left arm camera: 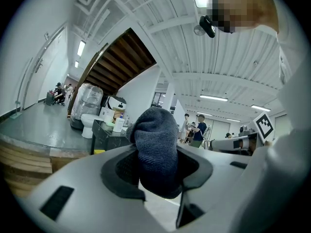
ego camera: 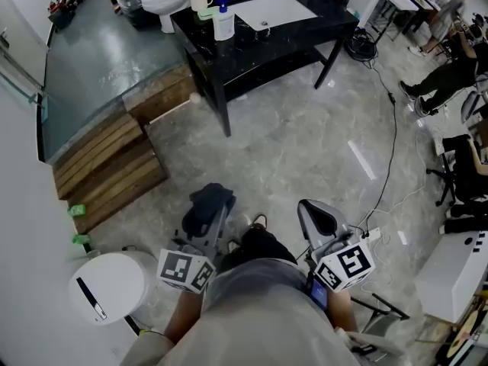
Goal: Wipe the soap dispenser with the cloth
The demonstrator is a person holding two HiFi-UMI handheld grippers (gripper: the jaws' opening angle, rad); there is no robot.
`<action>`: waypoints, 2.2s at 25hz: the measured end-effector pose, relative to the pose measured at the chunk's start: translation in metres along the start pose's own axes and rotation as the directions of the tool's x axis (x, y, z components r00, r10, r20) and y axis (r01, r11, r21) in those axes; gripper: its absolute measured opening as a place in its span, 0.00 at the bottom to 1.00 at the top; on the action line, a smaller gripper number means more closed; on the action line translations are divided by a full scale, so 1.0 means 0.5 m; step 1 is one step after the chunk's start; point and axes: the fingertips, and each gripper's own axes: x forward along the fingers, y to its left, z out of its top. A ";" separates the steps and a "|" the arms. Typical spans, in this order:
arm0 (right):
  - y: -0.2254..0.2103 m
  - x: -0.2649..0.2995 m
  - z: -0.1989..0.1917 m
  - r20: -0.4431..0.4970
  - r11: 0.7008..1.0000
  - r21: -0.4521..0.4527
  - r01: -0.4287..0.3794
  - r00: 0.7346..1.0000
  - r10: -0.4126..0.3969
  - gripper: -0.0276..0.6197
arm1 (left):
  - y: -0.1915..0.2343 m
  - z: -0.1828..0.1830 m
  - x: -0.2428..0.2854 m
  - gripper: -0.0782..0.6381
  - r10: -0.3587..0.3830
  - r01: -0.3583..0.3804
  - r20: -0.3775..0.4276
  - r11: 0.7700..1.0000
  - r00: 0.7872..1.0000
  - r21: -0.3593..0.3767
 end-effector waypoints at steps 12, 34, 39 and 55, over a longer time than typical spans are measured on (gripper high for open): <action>-0.129 0.071 0.079 0.049 0.999 -0.050 -0.003 0.999 0.006 0.04 | -0.012 0.059 0.169 0.33 0.018 -0.019 0.020 0.999 1.000 0.034; -0.262 0.096 0.134 0.101 0.999 -0.031 -0.033 0.994 0.036 0.05 | -0.015 0.070 0.309 0.33 0.047 -0.047 0.022 0.998 0.999 0.033; -0.274 0.126 0.124 0.058 0.999 -0.028 -0.044 0.997 0.046 0.05 | 0.000 0.059 0.341 0.33 0.037 -0.037 0.007 0.999 0.999 0.011; -0.330 0.349 0.151 -0.019 0.999 0.005 -0.037 0.999 0.037 0.04 | 0.163 0.110 0.502 0.33 0.001 -0.001 -0.036 1.000 0.999 -0.011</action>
